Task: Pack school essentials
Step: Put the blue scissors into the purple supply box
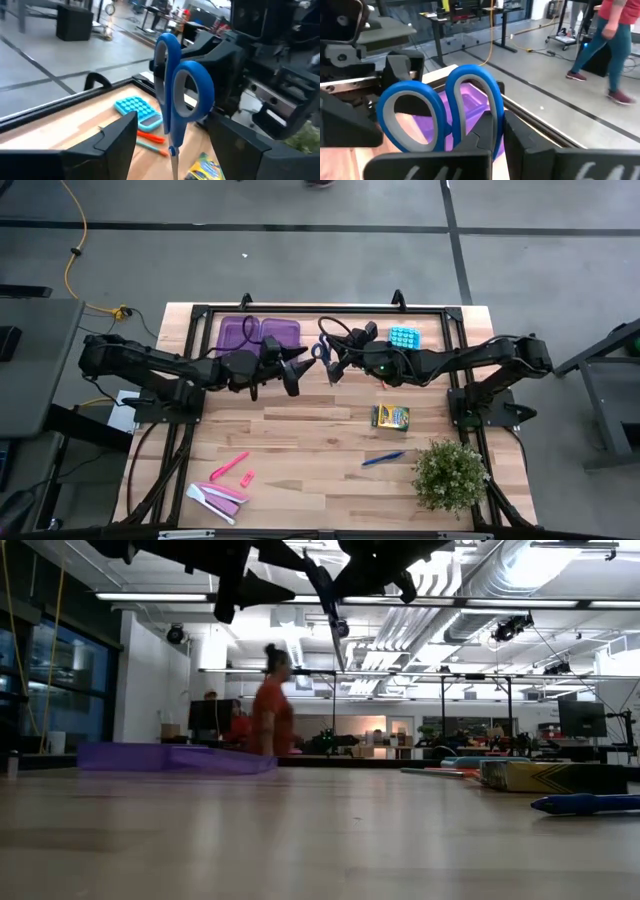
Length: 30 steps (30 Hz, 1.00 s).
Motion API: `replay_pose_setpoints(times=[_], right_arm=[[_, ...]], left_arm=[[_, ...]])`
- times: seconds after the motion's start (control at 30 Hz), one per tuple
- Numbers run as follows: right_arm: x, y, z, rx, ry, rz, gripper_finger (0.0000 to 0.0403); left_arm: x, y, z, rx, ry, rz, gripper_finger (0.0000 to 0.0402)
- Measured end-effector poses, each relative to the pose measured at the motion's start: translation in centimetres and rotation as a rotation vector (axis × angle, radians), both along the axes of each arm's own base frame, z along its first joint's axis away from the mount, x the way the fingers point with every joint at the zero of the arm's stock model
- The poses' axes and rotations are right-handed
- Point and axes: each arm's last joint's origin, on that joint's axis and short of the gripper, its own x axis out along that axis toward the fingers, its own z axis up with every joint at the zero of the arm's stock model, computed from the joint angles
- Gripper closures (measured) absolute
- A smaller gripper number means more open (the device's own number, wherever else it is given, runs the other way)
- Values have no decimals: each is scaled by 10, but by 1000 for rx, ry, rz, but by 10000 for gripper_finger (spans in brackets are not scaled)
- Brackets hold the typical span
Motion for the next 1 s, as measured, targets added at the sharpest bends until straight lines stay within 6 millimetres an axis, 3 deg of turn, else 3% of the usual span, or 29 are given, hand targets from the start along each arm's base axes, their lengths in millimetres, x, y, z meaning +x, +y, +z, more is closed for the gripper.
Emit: replay_pose_setpoints(times=[0.23, 0.63, 0.77, 1.0], right_arm=[[-1, 0, -2, 23, 8, -8, 403], [0, 1, 0, 32, -20, 14, 403], [0, 0, 0, 31, -17, 10, 403], [0, 0, 1, 15, -12, 10, 403]], left_arm=[[3, -1, 9, 59, -84, -54, 170], [26, 2, 7, 79, -19, -24, 177], [27, 1, 9, 119, 2, -40, 216], [25, -1, 12, 155, 15, -42, 318]])
